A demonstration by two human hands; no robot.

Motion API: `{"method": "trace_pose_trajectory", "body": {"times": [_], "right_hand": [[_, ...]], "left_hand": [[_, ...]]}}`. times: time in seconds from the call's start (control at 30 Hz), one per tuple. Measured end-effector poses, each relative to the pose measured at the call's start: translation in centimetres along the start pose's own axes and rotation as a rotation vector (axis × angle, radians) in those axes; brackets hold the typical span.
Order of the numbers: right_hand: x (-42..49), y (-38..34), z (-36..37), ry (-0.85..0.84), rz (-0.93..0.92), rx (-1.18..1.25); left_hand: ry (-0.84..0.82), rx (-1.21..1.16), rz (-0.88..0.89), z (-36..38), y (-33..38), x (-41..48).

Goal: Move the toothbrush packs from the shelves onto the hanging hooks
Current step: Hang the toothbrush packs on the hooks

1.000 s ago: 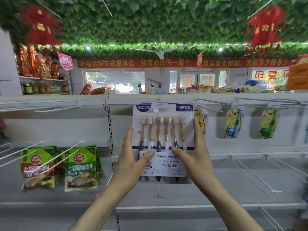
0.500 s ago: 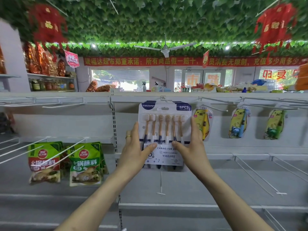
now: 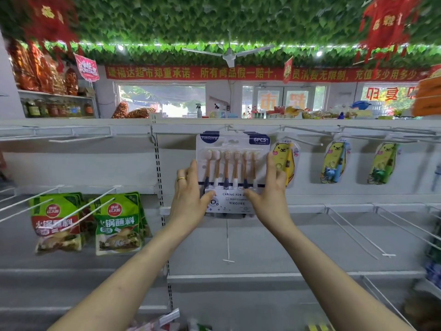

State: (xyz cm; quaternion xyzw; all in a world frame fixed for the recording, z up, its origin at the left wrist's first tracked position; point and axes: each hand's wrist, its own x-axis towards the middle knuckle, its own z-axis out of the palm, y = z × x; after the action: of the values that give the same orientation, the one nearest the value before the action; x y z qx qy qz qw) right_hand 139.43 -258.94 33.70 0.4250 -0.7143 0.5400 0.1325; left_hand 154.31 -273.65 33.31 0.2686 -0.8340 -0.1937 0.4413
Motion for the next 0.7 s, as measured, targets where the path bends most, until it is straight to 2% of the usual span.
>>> {"method": "trace_pose_trajectory", "body": {"times": [0.33,0.43,0.57,0.7], "right_hand": [[-2.7,-0.5,-1.3,0.016,0.095,-0.107],[-6.1,0.6,-2.2,0.027,0.068,-0.239],[-10.6,2.2,-5.1,-0.065,0.08,-0.438],[-13.8,4.0,-9.6,-0.11,0.021,-0.797]], "left_hand": [[-0.061,-0.045,0.028,-1.4,-1.0,-2.1],[-0.069,-0.003,0.013,-0.5,-1.8,-5.0],[-0.072,0.119,0.082,1.7,0.0,-9.8],[-0.229,0.215,0.227,5.9,4.3,-13.6]]}}
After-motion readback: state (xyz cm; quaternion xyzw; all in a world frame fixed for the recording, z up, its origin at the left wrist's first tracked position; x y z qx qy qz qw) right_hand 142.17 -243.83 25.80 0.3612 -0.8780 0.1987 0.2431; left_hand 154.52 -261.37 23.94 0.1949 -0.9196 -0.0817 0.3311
